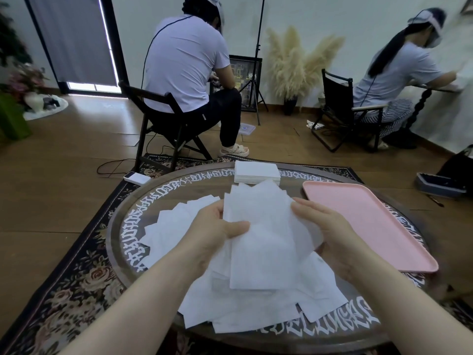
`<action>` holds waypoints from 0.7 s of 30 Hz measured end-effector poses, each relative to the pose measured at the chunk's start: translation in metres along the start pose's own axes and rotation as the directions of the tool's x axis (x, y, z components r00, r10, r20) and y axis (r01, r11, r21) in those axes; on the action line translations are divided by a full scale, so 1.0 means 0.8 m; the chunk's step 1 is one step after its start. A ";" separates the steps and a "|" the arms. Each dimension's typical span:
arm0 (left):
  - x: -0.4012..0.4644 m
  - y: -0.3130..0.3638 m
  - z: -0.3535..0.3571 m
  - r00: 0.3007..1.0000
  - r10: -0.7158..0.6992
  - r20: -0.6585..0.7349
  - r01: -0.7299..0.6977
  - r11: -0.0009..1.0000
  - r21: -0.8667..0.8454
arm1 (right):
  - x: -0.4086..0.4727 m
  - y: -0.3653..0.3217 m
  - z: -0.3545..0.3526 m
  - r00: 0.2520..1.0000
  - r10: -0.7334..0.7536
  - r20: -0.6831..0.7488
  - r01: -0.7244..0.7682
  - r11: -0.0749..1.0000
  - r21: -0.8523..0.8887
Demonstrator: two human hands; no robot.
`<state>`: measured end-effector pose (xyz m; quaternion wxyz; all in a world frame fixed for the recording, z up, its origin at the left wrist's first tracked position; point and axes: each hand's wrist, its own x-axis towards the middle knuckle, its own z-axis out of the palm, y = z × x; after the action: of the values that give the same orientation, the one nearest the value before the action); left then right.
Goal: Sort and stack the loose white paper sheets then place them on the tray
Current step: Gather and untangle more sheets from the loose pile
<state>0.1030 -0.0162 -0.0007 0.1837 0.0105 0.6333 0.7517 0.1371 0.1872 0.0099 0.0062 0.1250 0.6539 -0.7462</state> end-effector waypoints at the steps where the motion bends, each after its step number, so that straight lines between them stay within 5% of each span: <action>1: -0.002 0.003 0.000 0.999 0.022 0.043 -0.023 0.999 0.023 | -0.001 -0.002 -0.001 0.998 0.039 0.046 -0.039 0.999 -0.006; 5: -0.006 0.006 0.000 0.988 0.032 0.148 -0.046 0.995 0.091 | -0.006 -0.006 -0.006 0.977 0.121 0.178 -0.105 0.990 -0.095; 14: -0.001 0.006 -0.005 0.999 -0.007 0.037 -0.001 0.981 0.195 | -0.004 0.003 -0.004 0.975 -0.218 0.043 0.222 0.967 -0.124; 18: 0.001 0.007 -0.013 0.991 0.015 -0.134 0.007 0.987 0.163 | -0.004 -0.005 -0.007 0.927 -0.348 -0.138 0.335 0.936 -0.107; 21: 0.006 0.005 -0.021 0.938 0.084 -0.337 -0.055 0.994 0.095 | -0.007 -0.015 -0.011 0.914 -0.382 -0.135 0.384 0.923 -0.013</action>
<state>0.0931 -0.0312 -0.0011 0.0440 -0.0895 0.6859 0.7209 0.1419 0.1964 0.0213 -0.1850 0.0448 0.6594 -0.7273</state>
